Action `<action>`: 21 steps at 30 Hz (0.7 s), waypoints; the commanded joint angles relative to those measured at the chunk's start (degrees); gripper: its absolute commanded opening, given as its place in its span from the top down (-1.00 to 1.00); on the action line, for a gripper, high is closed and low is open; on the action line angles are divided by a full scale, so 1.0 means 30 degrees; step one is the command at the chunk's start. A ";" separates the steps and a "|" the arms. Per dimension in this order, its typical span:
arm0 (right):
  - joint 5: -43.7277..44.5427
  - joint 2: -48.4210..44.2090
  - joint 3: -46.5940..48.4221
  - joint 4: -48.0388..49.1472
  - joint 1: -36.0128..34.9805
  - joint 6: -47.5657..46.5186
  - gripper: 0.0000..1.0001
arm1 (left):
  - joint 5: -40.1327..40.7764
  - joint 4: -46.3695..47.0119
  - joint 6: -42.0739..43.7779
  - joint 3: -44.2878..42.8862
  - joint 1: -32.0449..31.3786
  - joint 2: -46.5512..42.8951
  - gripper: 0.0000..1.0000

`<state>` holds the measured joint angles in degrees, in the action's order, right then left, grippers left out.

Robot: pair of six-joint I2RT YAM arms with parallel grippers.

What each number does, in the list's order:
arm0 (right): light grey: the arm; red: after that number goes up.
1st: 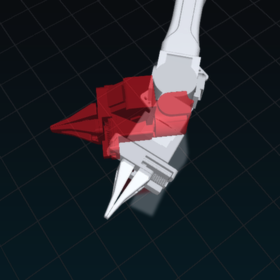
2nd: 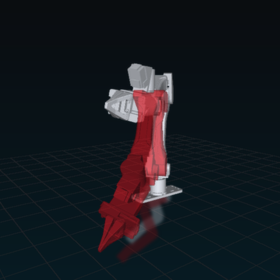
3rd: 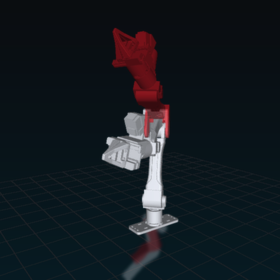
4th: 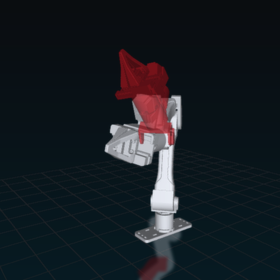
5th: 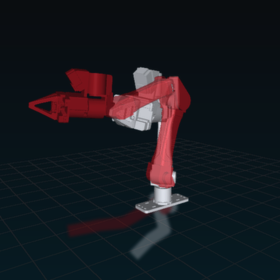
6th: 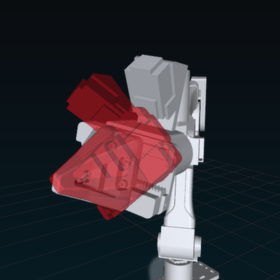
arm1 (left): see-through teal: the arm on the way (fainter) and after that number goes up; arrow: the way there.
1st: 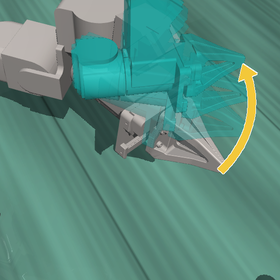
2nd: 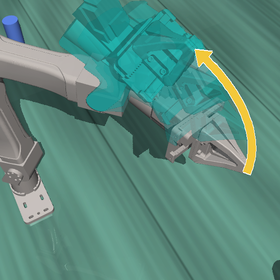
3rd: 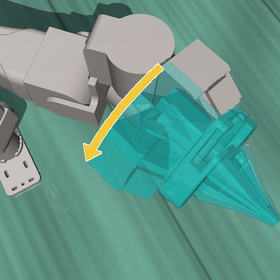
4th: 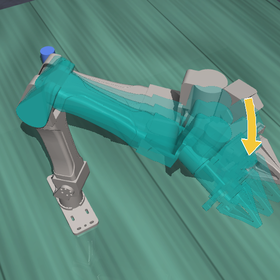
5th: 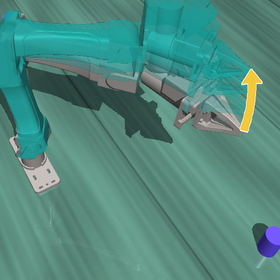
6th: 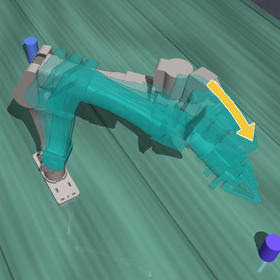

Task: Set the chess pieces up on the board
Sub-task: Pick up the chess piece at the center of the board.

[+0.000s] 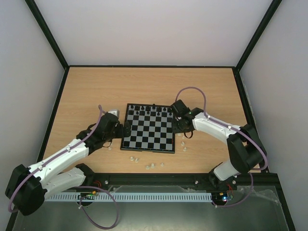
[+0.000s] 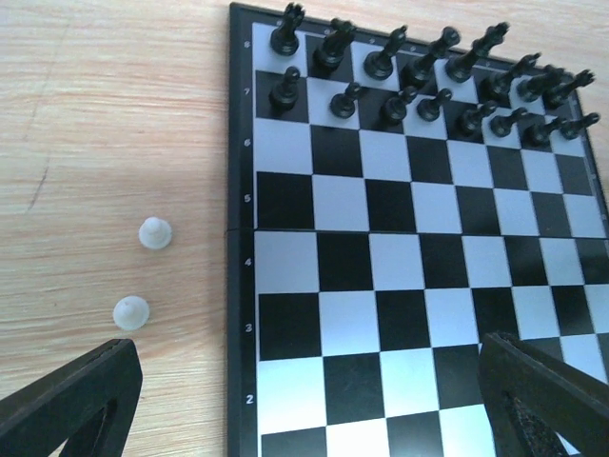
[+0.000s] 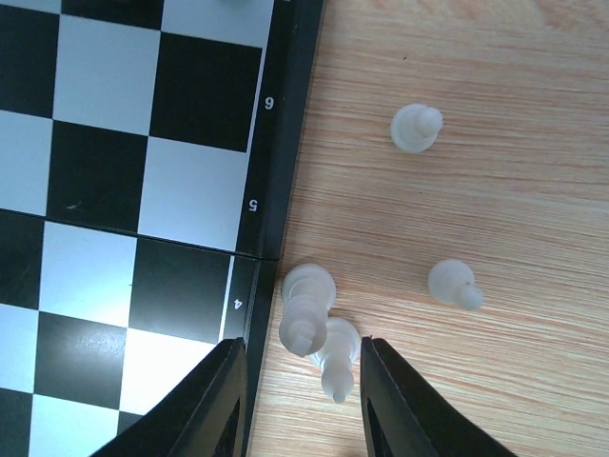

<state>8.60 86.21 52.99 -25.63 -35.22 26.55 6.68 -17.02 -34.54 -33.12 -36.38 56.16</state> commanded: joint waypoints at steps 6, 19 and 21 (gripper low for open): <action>0.0241 0.0888 0.0826 -0.0729 -0.0242 -0.0235 0.47 | 0.0588 0.0387 -0.0418 0.0701 -0.0090 -0.0352 -0.99; 0.0927 0.1982 0.1400 -0.0773 -0.0242 -0.0351 0.60 | 0.0682 0.0426 -0.0349 0.0606 -0.0090 -0.0308 -0.98; 0.1043 0.2044 0.1444 -0.0801 -0.0242 -0.0352 0.62 | 0.0678 0.0499 -0.0331 0.0590 -0.0090 -0.0252 -0.99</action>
<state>9.87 91.64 55.83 -25.61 -35.64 25.89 7.77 -16.99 -35.20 -31.42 -36.38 55.53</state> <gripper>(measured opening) 0.199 0.993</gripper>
